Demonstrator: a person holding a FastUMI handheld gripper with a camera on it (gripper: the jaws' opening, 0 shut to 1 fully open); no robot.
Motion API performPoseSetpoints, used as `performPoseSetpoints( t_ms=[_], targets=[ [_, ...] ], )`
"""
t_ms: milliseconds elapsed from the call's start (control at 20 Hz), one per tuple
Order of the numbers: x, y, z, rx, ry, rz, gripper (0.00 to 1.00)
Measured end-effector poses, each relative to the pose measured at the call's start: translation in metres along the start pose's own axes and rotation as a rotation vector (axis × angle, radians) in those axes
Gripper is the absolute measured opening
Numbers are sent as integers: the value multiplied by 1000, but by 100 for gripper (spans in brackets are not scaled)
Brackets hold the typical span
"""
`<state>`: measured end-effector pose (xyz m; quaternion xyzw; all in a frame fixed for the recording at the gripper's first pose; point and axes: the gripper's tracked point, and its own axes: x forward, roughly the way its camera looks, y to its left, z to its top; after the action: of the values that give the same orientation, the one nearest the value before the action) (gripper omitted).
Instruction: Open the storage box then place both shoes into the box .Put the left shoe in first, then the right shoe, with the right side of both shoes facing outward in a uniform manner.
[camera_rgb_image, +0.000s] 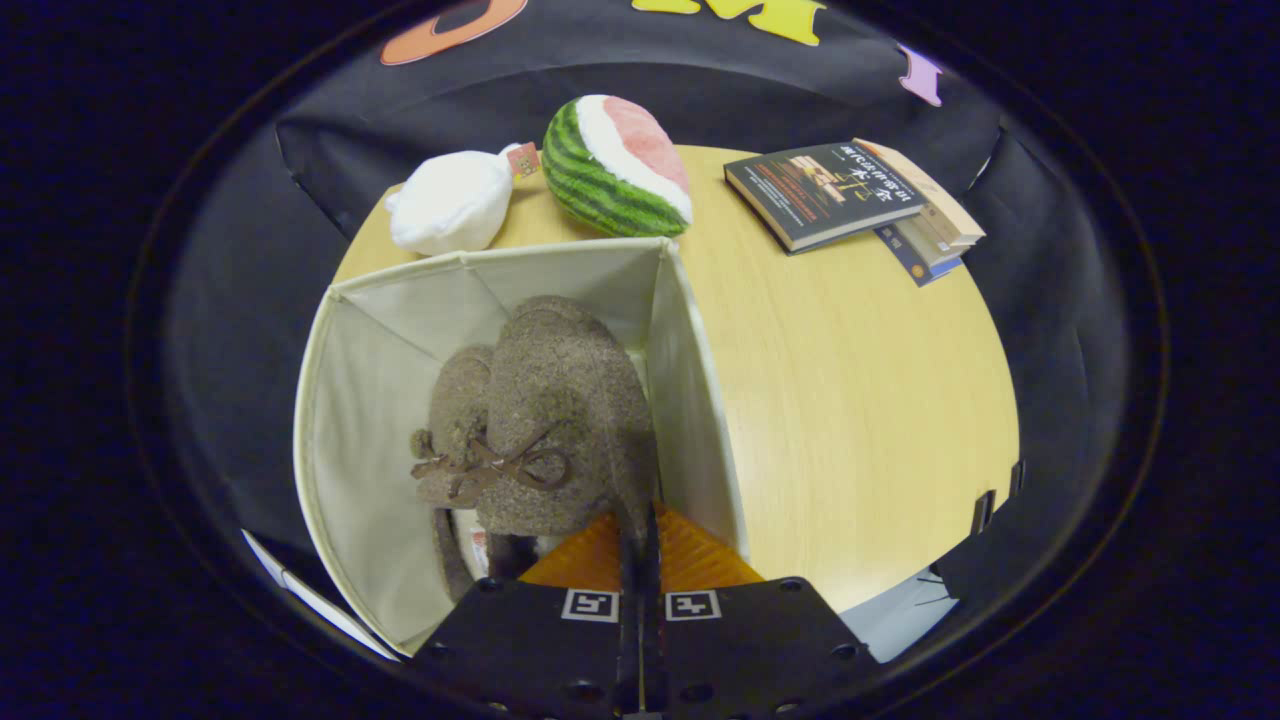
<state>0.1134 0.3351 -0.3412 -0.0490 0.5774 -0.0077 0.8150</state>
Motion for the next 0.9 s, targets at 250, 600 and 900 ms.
performPoseSetpoints(
  t_ms=[250, 600, 900],
  targets=[
    [-5, 4, -2, 31, -7, 28, 8],
    [-73, -8, 13, -29, -166, 85, 36],
    [-144, -64, 24, 4, -278, 144, 59]
  ],
)
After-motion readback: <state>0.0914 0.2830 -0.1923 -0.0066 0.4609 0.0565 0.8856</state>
